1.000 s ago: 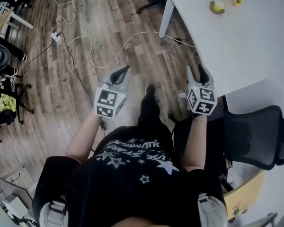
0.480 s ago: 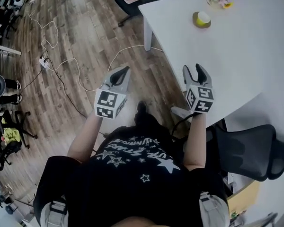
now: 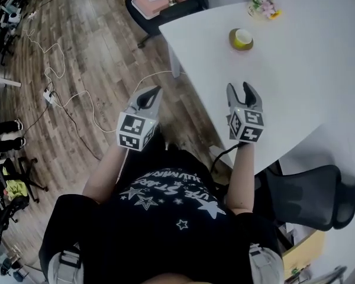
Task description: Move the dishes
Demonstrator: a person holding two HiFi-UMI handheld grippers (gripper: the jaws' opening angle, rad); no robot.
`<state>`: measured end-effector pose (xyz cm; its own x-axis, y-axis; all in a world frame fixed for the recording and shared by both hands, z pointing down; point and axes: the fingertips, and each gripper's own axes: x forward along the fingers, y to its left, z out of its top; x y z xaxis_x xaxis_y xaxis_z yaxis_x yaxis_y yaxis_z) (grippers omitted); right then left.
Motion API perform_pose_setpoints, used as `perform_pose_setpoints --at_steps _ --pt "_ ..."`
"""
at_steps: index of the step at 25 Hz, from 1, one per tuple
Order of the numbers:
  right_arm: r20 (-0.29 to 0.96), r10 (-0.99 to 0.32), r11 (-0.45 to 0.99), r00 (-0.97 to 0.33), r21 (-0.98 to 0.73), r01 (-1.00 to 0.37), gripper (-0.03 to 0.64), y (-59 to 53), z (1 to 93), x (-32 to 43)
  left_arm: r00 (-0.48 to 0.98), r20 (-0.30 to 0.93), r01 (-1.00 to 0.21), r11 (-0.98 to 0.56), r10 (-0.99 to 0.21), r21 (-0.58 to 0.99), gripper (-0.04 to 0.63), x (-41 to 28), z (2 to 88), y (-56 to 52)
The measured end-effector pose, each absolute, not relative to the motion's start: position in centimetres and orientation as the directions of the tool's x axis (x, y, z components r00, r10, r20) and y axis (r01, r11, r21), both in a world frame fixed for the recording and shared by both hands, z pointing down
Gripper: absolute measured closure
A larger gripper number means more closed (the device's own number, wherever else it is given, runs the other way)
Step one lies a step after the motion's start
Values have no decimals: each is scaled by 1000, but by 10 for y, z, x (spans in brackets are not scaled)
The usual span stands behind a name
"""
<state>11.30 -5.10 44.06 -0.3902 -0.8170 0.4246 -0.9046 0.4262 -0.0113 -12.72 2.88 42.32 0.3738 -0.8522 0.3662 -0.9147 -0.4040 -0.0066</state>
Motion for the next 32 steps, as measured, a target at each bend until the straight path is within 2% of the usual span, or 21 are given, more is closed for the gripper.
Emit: perform_pose_setpoints --at_steps 9,16,24,32 --pt "426 -863 310 -271 23 -951 394 -124 446 125 495 346 -850 -528 -797 0 584 -115 432 -82" --pt "496 -865 181 -73 173 -968 394 -186 453 137 625 367 -747 -665 -689 25 584 -93 435 -187" --pt "577 -813 179 78 375 -910 394 -240 462 132 763 355 -590 -807 -540 41 584 -64 433 -269" --pt "689 -709 362 150 538 -761 416 -267 494 119 804 367 -518 -854 -467 47 584 -54 447 -317"
